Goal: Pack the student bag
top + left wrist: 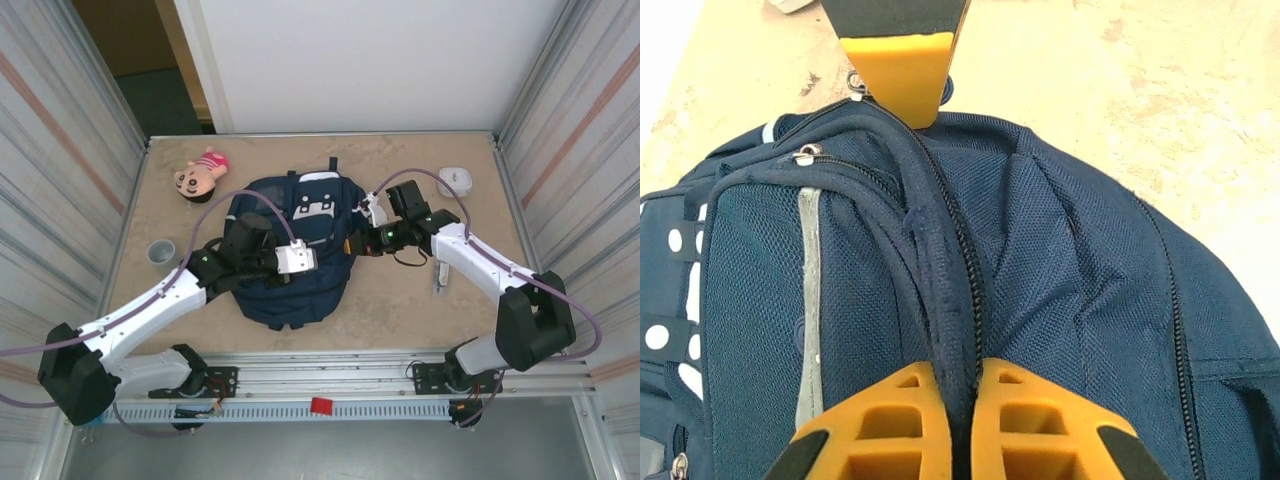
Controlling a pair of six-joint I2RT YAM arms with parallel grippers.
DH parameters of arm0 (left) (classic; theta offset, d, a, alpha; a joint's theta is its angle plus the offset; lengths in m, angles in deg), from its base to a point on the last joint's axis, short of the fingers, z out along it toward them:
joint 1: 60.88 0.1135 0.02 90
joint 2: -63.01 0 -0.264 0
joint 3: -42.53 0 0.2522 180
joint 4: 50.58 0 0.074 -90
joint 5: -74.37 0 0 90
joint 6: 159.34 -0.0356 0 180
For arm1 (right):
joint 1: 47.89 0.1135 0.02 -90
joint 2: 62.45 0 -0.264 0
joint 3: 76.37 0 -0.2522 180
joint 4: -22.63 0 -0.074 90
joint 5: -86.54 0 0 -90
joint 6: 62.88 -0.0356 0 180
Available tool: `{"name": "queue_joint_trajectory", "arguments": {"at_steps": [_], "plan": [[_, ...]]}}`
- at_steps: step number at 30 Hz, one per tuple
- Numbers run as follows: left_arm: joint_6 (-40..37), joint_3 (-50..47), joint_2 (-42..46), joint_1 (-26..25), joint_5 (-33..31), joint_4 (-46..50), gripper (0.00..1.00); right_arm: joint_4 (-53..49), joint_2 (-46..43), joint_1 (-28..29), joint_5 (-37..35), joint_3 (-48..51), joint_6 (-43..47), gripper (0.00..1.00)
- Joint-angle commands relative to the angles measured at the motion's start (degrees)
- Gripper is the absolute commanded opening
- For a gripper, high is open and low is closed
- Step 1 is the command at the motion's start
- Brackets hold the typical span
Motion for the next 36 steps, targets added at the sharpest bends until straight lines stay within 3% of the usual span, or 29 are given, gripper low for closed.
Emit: {"name": "queue_joint_trajectory", "arguments": {"at_steps": [1,2,3,7,12,17,20,23,27,36], "plan": [[-1.24,-1.17,4.88,0.84,3.46,12.20,0.00,-0.94,1.84,-6.63,-10.27,-2.74,4.30,0.00],[-1.08,-1.09,5.04,0.85,3.86,11.91,0.00,-1.45,1.77,-6.29,-8.45,-2.81,5.80,0.00],[-0.95,-1.04,5.17,1.00,4.11,11.70,0.00,-1.75,1.40,-5.83,-6.50,-2.51,7.38,0.07],[-0.40,-1.11,6.38,2.64,6.19,11.01,0.00,-1.14,-2.58,-5.45,-0.98,1.02,9.94,0.39],[-1.27,-3.42,9.90,6.79,11.10,8.20,0.00,0.87,-11.19,-6.51,0.33,5.56,13.17,0.56],[1.74,-7.11,14.19,12.75,18.94,2.61,0.00,7.43,-17.66,-6.60,-0.39,10.54,16.77,0.61],[3.57,-9.94,16.88,14.23,21.19,-0.76,0.00,12.23,-19.12,-5.19,2.25,13.30,22.69,0.56],[4.87,-12.95,19.29,14.71,21.45,-4.03,0.00,18.00,-21.12,-1.56,0.56,17.30,31.46,0.51],[8.32,-16.07,21.53,17.38,25.02,-8.65,0.00,15.47,-19.48,-0.34,0.71,17.49,40.85,0.48],[6.45,-17.27,22.73,17.90,25.52,-8.87,0.00,17.93,-15.38,0.31,2.86,17.86,44.66,0.49]]}}
